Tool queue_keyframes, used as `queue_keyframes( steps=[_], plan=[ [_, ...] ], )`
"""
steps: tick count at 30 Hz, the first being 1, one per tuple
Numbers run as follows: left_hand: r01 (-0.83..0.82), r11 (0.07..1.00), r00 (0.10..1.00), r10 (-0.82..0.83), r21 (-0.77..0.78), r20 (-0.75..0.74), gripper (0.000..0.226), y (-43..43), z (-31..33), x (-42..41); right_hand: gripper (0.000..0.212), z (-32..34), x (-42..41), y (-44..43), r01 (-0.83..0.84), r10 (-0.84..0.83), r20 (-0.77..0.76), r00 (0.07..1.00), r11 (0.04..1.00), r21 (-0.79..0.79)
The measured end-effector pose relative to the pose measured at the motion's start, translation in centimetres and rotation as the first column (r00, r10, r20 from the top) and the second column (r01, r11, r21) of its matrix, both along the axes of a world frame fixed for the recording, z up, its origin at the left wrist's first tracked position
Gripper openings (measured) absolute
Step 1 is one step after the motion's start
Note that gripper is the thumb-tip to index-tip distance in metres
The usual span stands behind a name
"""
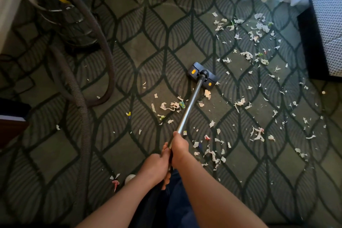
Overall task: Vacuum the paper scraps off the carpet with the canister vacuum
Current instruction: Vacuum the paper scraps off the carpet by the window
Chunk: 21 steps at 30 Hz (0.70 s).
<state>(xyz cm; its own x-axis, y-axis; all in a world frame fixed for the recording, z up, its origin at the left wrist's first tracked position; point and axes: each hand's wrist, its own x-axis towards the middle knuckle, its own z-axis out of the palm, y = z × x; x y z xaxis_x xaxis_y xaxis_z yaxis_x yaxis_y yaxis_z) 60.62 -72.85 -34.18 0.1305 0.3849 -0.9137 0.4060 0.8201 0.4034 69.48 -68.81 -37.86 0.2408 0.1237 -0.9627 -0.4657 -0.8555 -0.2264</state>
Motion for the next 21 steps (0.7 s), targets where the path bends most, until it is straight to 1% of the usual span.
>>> queue_keyframes(
  steps=[5, 10, 15, 21],
  plan=[
    [-0.035, 0.999, 0.999, 0.035, -0.007, 0.007, 0.065, -1.5, 0.4, -1.5, 0.021, 0.2, -1.5, -1.6, 0.000, 0.000, 0.012, 1.000, 1.000, 0.014],
    [-0.022, 0.999, 1.000, 0.022, -0.029, 0.009, 0.067, -3.3, 0.6, -2.7, 0.025, 0.1, -2.6, -3.6, -0.014, 0.014, 0.002, 1.000, 1.000, 0.003],
    [-0.004, 0.998, 1.000, 0.004, -0.055, -0.004, 0.067, -5.3, 0.8, -4.6, 0.032, -0.6, -4.5, -5.8, -0.012, 0.012, -0.051, 0.999, 1.000, -0.009],
    [0.036, 0.998, 0.999, -0.037, -0.048, -0.022, 0.067, -4.5, 0.9, -5.7, 0.040, -0.8, -5.6, -5.2, -0.047, 0.048, -0.124, 0.991, 0.999, 0.010]
  ],
)
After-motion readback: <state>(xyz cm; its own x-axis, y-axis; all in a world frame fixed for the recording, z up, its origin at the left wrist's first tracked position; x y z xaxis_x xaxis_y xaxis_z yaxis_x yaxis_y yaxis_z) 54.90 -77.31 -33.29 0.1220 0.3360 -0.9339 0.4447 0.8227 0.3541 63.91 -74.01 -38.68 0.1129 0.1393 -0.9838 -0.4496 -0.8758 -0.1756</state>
